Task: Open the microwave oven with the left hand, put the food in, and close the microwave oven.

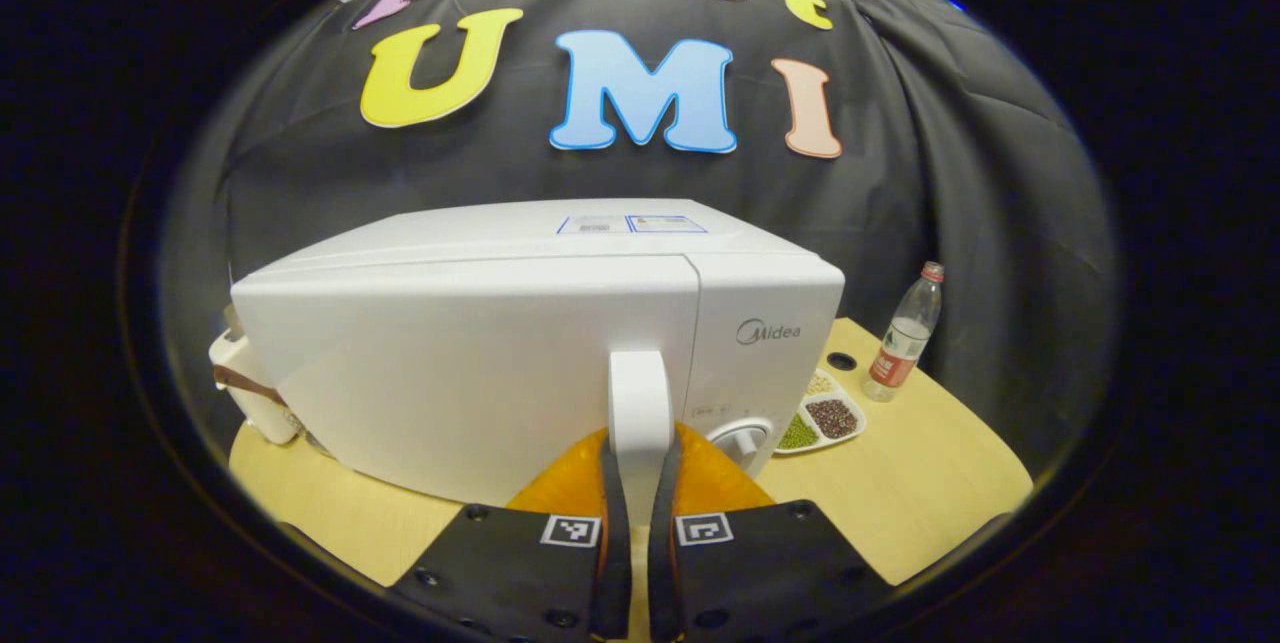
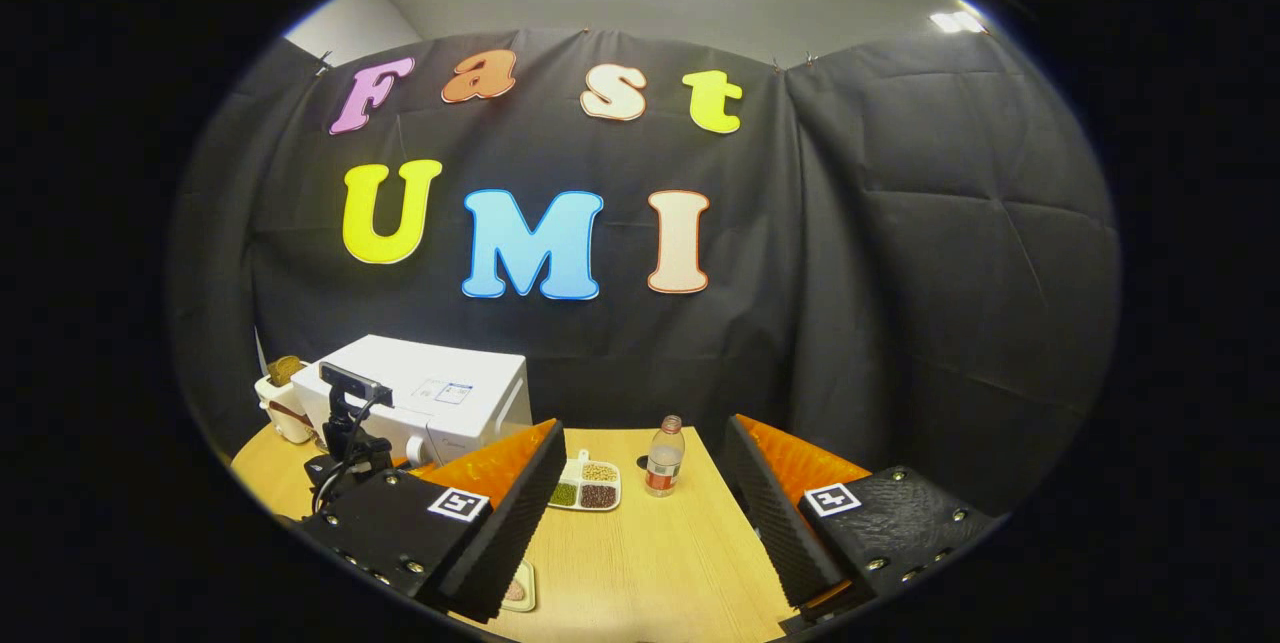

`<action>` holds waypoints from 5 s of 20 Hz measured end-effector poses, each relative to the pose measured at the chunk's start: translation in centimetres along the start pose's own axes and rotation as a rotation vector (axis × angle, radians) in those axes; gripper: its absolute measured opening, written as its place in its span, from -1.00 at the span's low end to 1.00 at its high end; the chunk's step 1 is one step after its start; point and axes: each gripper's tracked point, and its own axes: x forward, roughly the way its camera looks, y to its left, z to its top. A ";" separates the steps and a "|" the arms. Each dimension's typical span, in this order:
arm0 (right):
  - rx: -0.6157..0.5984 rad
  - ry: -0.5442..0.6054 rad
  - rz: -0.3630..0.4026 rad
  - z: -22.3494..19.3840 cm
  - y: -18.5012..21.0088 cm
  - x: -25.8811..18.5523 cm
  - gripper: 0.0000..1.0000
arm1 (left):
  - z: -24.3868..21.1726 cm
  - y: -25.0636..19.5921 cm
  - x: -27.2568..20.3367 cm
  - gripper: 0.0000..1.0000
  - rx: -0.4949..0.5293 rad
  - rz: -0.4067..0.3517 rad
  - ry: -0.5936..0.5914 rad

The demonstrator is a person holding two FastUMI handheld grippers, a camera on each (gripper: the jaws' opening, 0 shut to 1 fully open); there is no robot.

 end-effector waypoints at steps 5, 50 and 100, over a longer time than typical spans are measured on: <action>0.029 -0.007 0.018 0.1 0.4 0.5 0.97 | -2.4 0.6 -5.9 -0.73 0.055 -0.018 -0.002; -0.055 0.153 0.426 -8.8 24.9 -2.0 0.97 | -13.8 29.7 -33.9 1.00 -0.184 0.199 0.005; -0.806 0.414 0.573 -28.3 21.7 6.2 -0.16 | 13.3 18.5 -38.8 0.86 -0.111 0.243 -0.440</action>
